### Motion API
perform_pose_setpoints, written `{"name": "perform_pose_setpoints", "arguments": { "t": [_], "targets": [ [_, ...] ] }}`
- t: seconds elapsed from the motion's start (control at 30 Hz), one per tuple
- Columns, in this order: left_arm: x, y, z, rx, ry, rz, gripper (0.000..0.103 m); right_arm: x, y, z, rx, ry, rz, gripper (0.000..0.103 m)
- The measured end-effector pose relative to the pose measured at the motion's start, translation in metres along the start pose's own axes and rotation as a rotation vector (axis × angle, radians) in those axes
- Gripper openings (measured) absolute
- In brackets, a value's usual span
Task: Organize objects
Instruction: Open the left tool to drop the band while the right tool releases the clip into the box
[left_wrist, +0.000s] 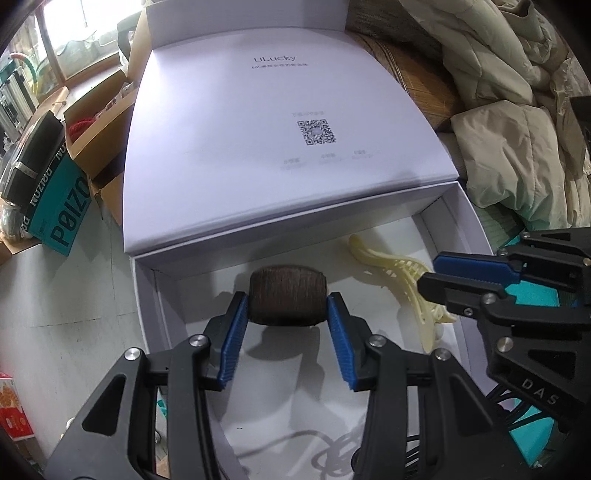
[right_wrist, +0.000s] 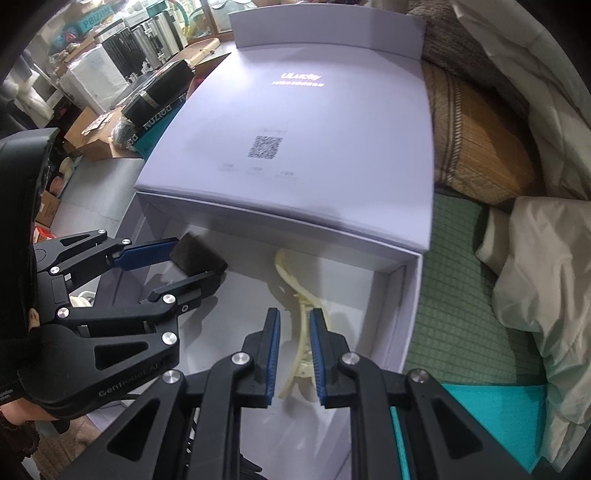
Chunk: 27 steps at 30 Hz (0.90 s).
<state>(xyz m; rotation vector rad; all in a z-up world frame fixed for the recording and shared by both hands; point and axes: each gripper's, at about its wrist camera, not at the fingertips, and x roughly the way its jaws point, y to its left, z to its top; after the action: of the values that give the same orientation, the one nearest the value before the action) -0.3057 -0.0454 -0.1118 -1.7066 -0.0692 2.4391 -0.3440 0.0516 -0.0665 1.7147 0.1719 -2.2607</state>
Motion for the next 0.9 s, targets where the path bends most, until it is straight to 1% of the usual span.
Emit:
{"name": "perform_pose_setpoints", "arguments": {
  "t": [0.13, 0.23, 0.3, 0.33, 0.4, 0.5, 0.57, 0.63, 0.67, 0.7, 0.73, 0.8, 0.9],
  "targets": [
    [-0.002, 0.0, 0.002, -0.022, 0.0, -0.003, 0.042, -0.006, -0.002, -0.003, 0.018, -0.005, -0.013, 0.016],
    [-0.005, 0.005, 0.004, -0.04, -0.009, -0.016, 0.046, -0.013, -0.003, -0.006, 0.024, -0.015, -0.028, 0.016],
    [-0.01, 0.005, 0.004, -0.043, -0.028, -0.005, 0.054, -0.019, -0.004, -0.007, 0.029, -0.023, -0.036, 0.016],
    [-0.013, 0.005, 0.004, -0.043, -0.039, -0.002, 0.055, -0.021, -0.005, -0.008, 0.032, -0.027, -0.041, 0.016],
    [-0.021, 0.005, 0.004, -0.048, -0.059, -0.001, 0.066, -0.027, -0.005, -0.009, 0.034, -0.039, -0.049, 0.016],
    [-0.031, 0.005, 0.005, -0.044, -0.084, -0.003, 0.075, -0.036, -0.004, -0.01, 0.047, -0.06, -0.048, 0.016],
    [-0.041, 0.004, 0.006, -0.042, -0.105, -0.002, 0.078, -0.043, -0.005, -0.013, 0.055, -0.081, -0.046, 0.018],
    [-0.051, 0.005, 0.009, -0.048, -0.133, -0.004, 0.081, -0.052, -0.007, -0.018, 0.058, -0.105, -0.066, 0.026],
    [-0.056, 0.004, 0.01, -0.048, -0.143, -0.002, 0.082, -0.057, -0.01, -0.02, 0.059, -0.115, -0.072, 0.029],
    [-0.06, 0.003, 0.01, -0.045, -0.154, 0.0, 0.082, -0.061, -0.01, -0.022, 0.062, -0.13, -0.078, 0.039],
    [-0.066, 0.003, 0.011, -0.04, -0.165, 0.001, 0.082, -0.065, -0.011, -0.02, 0.066, -0.139, -0.082, 0.058],
    [-0.075, 0.001, 0.011, -0.038, -0.187, 0.006, 0.083, -0.072, -0.013, -0.022, 0.074, -0.158, -0.083, 0.081],
    [-0.086, -0.002, 0.012, -0.033, -0.199, 0.015, 0.083, -0.085, -0.013, -0.023, 0.058, -0.18, -0.077, 0.083]
  ]
}}
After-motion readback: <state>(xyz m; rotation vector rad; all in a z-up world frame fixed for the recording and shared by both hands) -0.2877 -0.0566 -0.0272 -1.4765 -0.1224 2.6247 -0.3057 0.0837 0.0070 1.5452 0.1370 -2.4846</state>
